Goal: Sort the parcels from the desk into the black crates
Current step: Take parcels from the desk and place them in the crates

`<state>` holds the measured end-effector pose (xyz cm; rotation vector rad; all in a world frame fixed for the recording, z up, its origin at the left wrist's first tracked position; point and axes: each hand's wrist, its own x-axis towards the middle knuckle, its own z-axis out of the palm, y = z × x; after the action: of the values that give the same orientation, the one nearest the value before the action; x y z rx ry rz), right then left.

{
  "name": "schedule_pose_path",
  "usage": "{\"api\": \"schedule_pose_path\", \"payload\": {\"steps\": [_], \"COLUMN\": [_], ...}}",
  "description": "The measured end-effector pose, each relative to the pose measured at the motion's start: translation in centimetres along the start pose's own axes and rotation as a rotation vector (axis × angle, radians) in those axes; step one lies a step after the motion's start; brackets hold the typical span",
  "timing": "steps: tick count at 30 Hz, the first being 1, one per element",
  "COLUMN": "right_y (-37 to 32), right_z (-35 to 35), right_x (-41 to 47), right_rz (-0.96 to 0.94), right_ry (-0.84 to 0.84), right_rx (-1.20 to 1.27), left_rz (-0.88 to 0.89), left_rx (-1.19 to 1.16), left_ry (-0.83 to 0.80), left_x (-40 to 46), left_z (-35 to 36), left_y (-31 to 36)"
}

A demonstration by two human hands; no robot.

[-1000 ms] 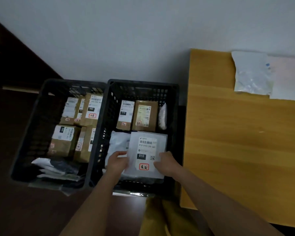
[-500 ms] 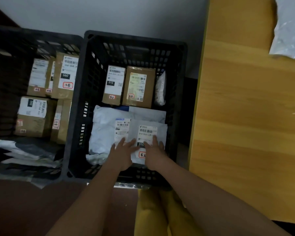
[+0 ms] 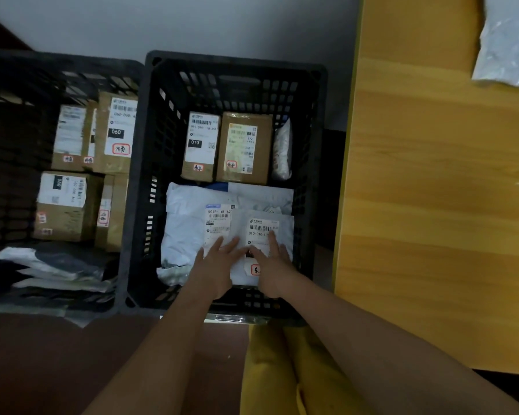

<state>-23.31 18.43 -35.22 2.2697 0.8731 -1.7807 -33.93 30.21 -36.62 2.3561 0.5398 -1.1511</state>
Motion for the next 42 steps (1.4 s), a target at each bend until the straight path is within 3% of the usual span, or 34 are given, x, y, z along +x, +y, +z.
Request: {"api": "schedule_pose_path", "payload": {"steps": [4,9,19,30,42], "right_y": [-0.7,-1.9,1.0,16.6,36.7], "right_z": [-1.1,-3.5,-10.9,-19.0,-27.0], "right_x": [-3.1,-7.7,-16.1,-19.8,-19.0], "right_rz": [-0.114,-0.151,-0.084,0.140,0.174], "right_ry": [0.180,0.415,0.722,0.832,0.747], "right_rx": [-0.028,-0.137,-0.113,0.045,0.120], "left_rz": [-0.071,-0.142,-0.053,0.150,0.122], "left_rx": [-0.043,-0.005,0.077,0.112,0.136], "left_ry": [0.173,0.278,0.407,0.523,0.539], "left_x": [-2.6,-6.2,-8.8,-3.2,6.0], "left_z": [-2.1,-6.3,-17.2,-22.9,-25.0], "left_y": [-0.1,0.3,7.0,23.3,39.6]}}
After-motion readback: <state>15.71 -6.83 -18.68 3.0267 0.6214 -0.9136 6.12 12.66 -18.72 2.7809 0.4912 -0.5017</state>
